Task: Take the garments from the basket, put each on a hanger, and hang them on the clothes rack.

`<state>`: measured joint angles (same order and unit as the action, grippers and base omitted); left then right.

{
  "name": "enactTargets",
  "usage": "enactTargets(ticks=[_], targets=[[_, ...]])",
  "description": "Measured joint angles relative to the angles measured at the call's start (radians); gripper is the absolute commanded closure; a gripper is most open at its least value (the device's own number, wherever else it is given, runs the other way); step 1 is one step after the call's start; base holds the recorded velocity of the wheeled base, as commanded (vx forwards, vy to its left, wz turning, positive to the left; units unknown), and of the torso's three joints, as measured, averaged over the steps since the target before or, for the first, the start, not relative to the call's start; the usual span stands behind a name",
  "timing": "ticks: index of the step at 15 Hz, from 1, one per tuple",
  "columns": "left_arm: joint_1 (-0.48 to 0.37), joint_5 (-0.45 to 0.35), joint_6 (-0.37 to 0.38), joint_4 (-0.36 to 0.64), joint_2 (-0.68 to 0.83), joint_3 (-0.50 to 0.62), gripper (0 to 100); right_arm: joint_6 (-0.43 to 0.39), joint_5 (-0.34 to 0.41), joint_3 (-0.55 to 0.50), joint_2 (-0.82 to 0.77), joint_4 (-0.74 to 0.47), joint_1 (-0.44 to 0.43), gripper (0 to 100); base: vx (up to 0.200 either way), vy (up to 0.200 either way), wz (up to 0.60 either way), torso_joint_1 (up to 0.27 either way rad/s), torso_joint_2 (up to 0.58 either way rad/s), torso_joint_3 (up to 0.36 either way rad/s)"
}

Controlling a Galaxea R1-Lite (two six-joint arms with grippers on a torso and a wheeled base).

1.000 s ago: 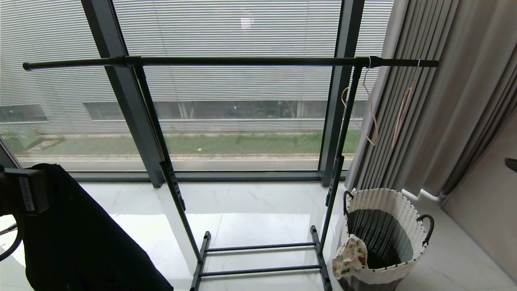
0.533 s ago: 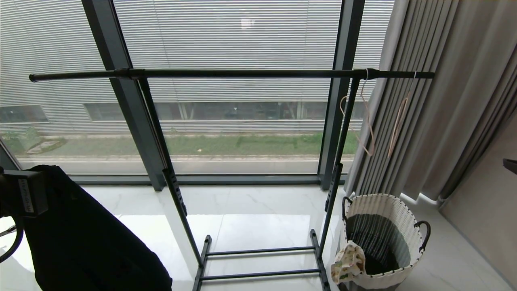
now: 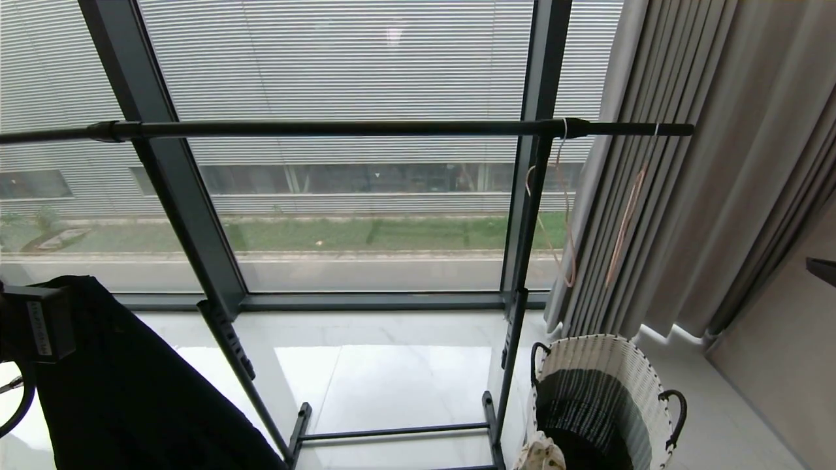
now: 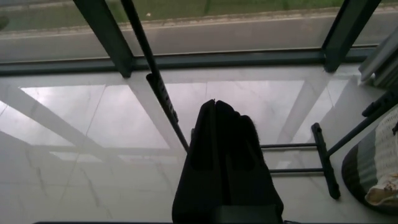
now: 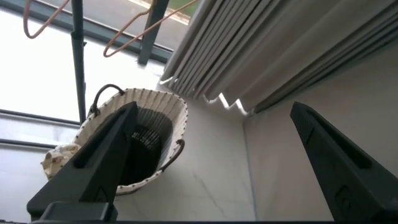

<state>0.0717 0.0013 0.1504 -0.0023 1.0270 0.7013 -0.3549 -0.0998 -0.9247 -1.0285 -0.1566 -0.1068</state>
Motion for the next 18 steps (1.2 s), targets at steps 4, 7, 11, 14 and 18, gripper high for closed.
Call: enactTargets(ticks=[4,7,11,14,18], targets=[[0.000,0.000,0.000,0.000,-0.001,0.000,100,0.030,0.051,0.001,-0.011,0.003,-0.004,0,0.200,-0.100,0.00,0.002,0.00,0.002],[-0.001,0.000,-0.003,-0.001,-0.003,0.005,100,0.106,0.060,-0.017,-0.054,0.082,-0.064,0,0.067,0.000,0.00,-0.001,0.00,0.001],[0.000,-0.001,-0.002,-0.001,-0.009,0.006,100,0.143,0.061,-0.046,-0.125,0.116,-0.146,0,0.000,0.000,0.00,0.000,0.00,0.000],[0.002,0.000,-0.003,-0.002,-0.010,0.013,100,0.214,0.062,-0.068,-0.190,0.142,-0.193,0,0.000,0.000,0.00,0.000,0.00,0.000],[0.009,0.002,-0.002,-0.001,-0.008,0.016,100,0.301,0.026,-0.099,-0.367,0.249,-0.222,0,0.000,0.000,0.00,0.000,0.00,0.000]])
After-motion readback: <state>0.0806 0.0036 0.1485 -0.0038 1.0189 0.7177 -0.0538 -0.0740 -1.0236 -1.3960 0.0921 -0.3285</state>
